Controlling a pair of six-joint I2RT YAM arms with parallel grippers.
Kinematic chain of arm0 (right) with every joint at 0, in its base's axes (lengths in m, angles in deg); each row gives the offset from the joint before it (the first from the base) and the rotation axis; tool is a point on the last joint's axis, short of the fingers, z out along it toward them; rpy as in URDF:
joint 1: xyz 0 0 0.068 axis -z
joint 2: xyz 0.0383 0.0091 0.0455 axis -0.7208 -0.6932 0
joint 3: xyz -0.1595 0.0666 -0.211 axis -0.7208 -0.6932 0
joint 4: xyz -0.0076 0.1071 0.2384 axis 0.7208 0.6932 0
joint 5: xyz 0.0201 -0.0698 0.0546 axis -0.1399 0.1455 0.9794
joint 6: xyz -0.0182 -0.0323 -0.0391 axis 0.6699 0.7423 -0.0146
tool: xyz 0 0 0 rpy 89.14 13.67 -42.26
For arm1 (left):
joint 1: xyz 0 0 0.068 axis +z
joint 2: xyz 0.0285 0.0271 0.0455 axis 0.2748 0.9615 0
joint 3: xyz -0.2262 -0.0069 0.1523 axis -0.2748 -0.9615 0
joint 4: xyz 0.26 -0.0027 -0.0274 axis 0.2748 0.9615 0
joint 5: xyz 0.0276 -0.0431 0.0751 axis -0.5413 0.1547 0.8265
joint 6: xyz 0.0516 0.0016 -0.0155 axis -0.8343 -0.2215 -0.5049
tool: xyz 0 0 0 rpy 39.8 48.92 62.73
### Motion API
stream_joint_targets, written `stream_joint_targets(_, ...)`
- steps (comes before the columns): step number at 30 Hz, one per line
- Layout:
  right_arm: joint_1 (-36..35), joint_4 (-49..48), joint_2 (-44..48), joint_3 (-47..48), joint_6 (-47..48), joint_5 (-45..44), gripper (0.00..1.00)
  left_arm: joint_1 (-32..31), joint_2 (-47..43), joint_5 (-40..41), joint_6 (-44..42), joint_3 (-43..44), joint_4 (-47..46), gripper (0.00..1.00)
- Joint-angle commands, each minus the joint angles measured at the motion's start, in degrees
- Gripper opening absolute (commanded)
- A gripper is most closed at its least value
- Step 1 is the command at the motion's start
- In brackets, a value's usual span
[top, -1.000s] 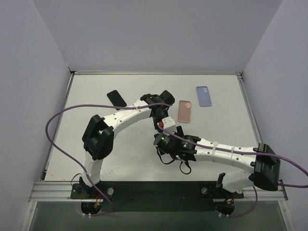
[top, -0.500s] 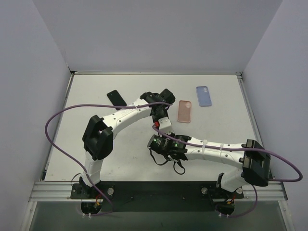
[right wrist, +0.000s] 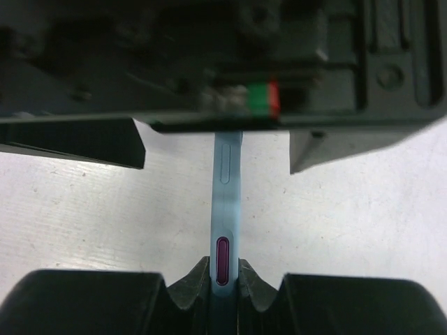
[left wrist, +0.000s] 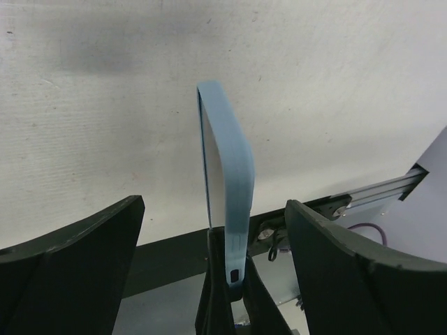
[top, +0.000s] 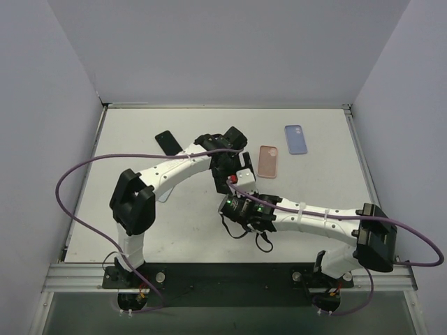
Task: Take the phone out of the phone case
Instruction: Remove the phone case from the phone.
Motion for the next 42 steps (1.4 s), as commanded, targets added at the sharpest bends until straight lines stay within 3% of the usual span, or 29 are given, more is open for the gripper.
stream_joint_targets(1,0.8,1.0,4.8,-1.5,-1.4,-2.6,0.0,2.1,-6.9,-3.1,2.6,-4.1,-7.6,0.95)
stream_joint_targets(6,3.9,-0.4,8.6,-5.7,-2.3,0.1,0.0,5.3,-12.4,-5.9,2.9,-12.1,-16.2,0.95)
stream_joint_targets(9,8.9,-5.9,15.1,-11.3,-0.8,7.0,0.0,8.2,-15.8,-8.7,2.3,-15.5,-20.7,0.95)
stream_joint_targets(16,24.2,-22.9,30.8,-20.0,1.7,35.3,0.0,14.4,-20.6,-19.3,-1.2,-26.1,-33.6,0.96)
stream_joint_targets(19,28.4,-28.0,34.4,-21.0,0.1,47.2,0.0,15.5,-23.3,-26.8,4.1,-37.7,-51.6,0.95)
stream_joint_targets(20,30.3,-28.7,35.1,-21.3,-0.4,49.5,0.0,15.6,-23.9,-28.2,6.2,-43.2,-63.9,0.95)
stream_joint_targets(23,33.4,-34.1,36.5,-21.9,-3.5,57.2,0.0,15.8,-23.6,-33.5,14.0,-48.7,-82.7,0.93)
stream_joint_targets(24,34.1,-35.4,36.6,-22.4,-4.5,60.2,0.0,15.7,-22.5,-35.0,16.1,-50.2,-85.0,0.92)
stream_joint_targets(27,35.6,-45.1,37.4,-24.8,-9.6,64.6,0.0,15.5,-20.7,-37.3,19.6,-51.8,-93.2,0.91)
stream_joint_targets(34,36.2,-57.2,33.1,-28.4,-18.2,68.1,0.0,15.5,-18.3,-37.0,31.2,-56.2,-117.4,0.85)
stream_joint_targets(37,36.2,-62.4,31.2,-29.7,-21.4,69.4,0.0,15.2,-17.6,-36.9,32.5,-56.3,-119.7,0.81)
stream_joint_targets(42,36.2,-67.2,29.5,-31.5,-24.9,69.2,0.0,15.1,-17.7,-36.2,32.5,-56.6,-119.8,0.62)
